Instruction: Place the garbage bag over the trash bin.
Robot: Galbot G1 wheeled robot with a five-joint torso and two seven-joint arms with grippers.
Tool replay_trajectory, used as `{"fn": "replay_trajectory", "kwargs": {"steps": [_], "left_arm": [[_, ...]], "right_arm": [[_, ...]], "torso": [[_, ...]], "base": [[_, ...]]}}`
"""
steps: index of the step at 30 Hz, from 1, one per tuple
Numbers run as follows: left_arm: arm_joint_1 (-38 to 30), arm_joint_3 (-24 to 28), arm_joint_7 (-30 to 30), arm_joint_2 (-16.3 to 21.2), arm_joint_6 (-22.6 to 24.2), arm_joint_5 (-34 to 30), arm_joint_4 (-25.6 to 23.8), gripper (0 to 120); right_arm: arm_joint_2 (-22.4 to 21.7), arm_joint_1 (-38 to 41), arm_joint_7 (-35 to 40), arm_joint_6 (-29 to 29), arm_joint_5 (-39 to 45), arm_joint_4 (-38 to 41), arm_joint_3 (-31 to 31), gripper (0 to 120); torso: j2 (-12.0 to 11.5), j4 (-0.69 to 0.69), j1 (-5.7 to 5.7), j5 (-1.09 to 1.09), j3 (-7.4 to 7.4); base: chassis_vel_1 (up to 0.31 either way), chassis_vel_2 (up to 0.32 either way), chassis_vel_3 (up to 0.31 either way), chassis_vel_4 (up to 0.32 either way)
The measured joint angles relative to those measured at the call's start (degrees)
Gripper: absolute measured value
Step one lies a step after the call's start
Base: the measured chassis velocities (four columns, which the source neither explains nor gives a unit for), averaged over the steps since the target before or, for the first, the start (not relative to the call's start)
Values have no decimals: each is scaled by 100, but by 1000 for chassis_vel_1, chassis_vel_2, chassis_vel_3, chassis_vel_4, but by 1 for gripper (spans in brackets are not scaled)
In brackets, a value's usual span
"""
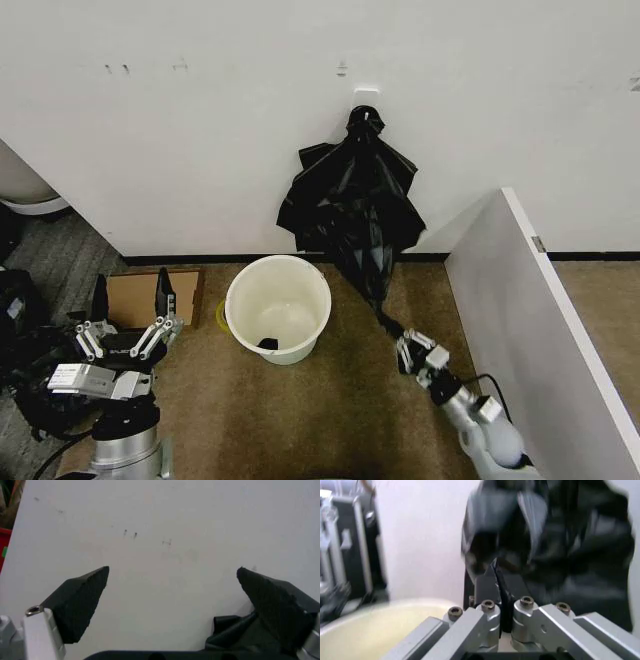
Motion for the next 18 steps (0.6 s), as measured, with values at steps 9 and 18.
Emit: {"fn": "replay_trajectory", "kwargs": {"steps": [9, 18], "left_arm": [[37, -41, 4, 22, 15, 10, -97, 100], [48, -65, 4, 31, 50, 16, -144, 100]], "right_arm": [[-205, 277, 132, -55, -185, 133, -347, 12], [-603, 117, -293, 109, -485, 124, -302, 46]], "torso": [[0, -2, 1, 0, 0], [0, -3, 1, 1, 0]], "base": [[0, 0, 0, 0], [0, 0, 0, 0]]}}
